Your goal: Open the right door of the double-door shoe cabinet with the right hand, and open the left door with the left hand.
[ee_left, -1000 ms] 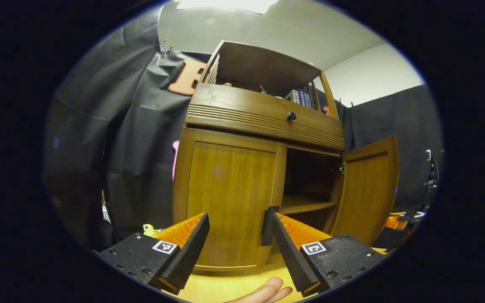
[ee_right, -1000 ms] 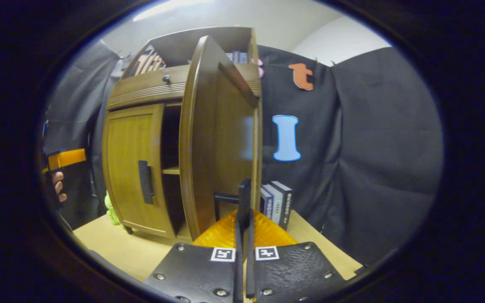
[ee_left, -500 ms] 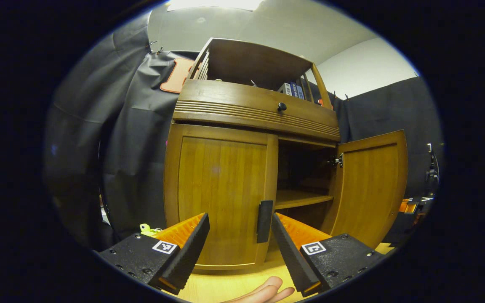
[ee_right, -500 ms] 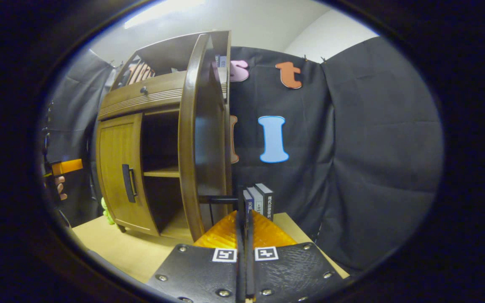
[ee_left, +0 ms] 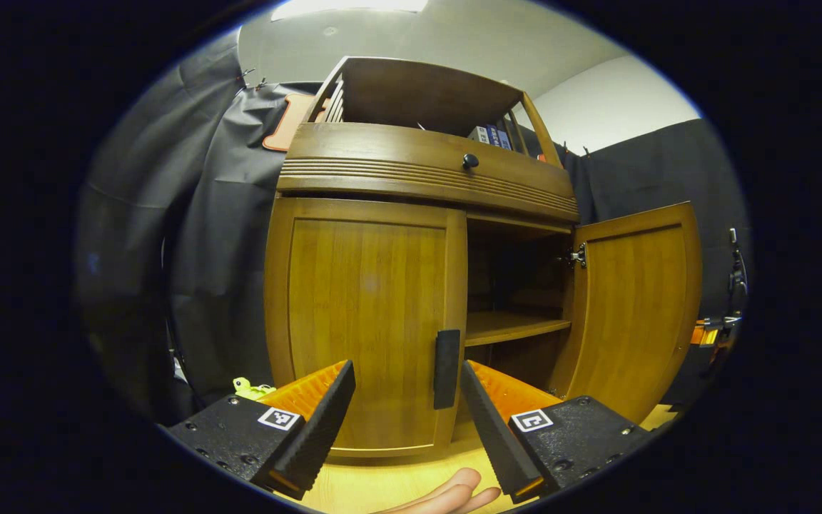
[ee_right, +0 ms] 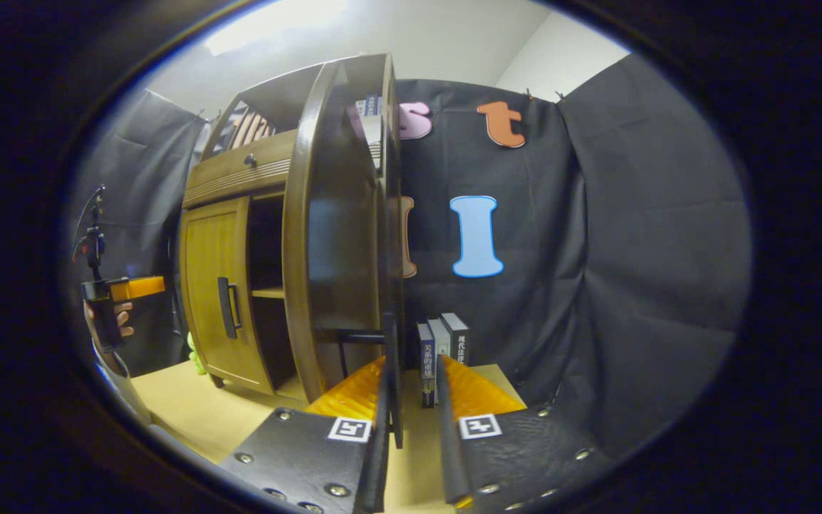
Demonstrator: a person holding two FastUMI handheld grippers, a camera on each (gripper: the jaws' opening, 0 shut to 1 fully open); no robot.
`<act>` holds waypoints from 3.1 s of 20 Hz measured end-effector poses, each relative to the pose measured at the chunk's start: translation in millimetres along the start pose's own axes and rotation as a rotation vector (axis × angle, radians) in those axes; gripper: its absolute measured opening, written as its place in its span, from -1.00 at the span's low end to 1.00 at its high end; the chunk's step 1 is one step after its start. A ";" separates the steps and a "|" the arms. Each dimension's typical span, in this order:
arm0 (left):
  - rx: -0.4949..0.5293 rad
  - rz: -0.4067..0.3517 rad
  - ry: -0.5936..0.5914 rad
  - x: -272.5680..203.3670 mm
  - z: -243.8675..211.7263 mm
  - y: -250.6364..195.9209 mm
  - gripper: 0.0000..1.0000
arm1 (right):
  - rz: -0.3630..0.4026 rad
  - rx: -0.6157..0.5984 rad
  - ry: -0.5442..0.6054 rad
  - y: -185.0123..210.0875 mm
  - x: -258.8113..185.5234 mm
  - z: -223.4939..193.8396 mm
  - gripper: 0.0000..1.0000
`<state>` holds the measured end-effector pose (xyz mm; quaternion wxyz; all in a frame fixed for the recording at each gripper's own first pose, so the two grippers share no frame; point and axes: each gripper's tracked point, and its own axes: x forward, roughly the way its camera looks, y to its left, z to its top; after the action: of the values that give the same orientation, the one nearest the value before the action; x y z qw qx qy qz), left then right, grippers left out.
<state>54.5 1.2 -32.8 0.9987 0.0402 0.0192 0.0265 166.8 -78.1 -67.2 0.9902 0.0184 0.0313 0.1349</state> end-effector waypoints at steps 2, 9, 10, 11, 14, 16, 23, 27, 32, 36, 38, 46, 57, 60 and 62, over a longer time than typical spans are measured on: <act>-0.003 0.001 0.011 6.1 -6.6 -5.6 0.84 | -0.049 -0.031 -0.010 -10.3 -9.4 1.2 -0.11; 0.047 0.073 -0.079 53.7 -16.8 -8.7 0.84 | -0.196 -0.034 -0.050 -33.1 -51.5 18.9 0.94; 0.038 0.069 -0.066 62.7 -26.4 -11.5 0.84 | -0.200 -0.040 -0.059 -28.7 -59.4 21.8 0.87; 0.033 0.077 -0.053 71.6 -35.6 -11.7 0.84 | -0.197 -0.050 -0.065 -20.6 -64.9 25.4 0.87; 0.034 0.072 -0.009 96.6 -62.9 -17.1 0.84 | -0.142 -0.118 -0.078 26.7 -76.4 31.1 0.93; 0.031 0.031 -0.018 112.2 -70.6 -27.8 0.85 | -0.123 -0.171 -0.081 61.1 -84.9 27.3 0.93; -0.031 -0.045 -0.052 137.8 -76.1 -40.3 -0.26 | 0.042 -0.078 -0.135 178.5 -116.5 12.0 0.93; -0.018 -0.067 0.007 124.5 -77.7 -40.7 -0.40 | -0.020 -0.060 -0.155 160.9 -118.6 17.8 0.94; -0.021 -0.137 0.077 92.0 -76.7 -42.5 -0.43 | -0.047 -0.005 -0.150 130.0 -125.6 20.8 0.91; -0.023 -0.209 0.074 79.5 -72.0 -44.3 -0.41 | -0.041 0.017 -0.177 121.7 -145.6 35.9 0.89; -0.023 -0.226 0.086 72.7 -67.0 -44.5 -0.43 | -0.036 0.026 -0.176 125.3 -153.5 38.4 0.92; 0.007 -0.224 0.087 25.5 -59.9 -30.3 -0.40 | -0.034 0.060 -0.175 130.9 -190.3 52.8 0.92; -0.007 -0.256 0.104 -36.3 -53.9 8.9 -0.41 | -0.052 0.005 -0.151 149.7 -207.3 36.6 0.92; -0.015 -0.245 0.105 -47.9 -51.2 19.0 -0.41 | -0.049 0.013 -0.179 161.4 -205.4 35.6 0.92; -0.012 -0.221 0.095 -53.8 -48.1 27.4 -0.42 | -0.034 -0.005 -0.148 170.3 -201.2 23.1 0.92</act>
<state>-2.5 29.3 -76.5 0.9937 0.0306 0.0706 -0.0816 -70.5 31.3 -25.0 0.9920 0.0251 -0.0421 0.1165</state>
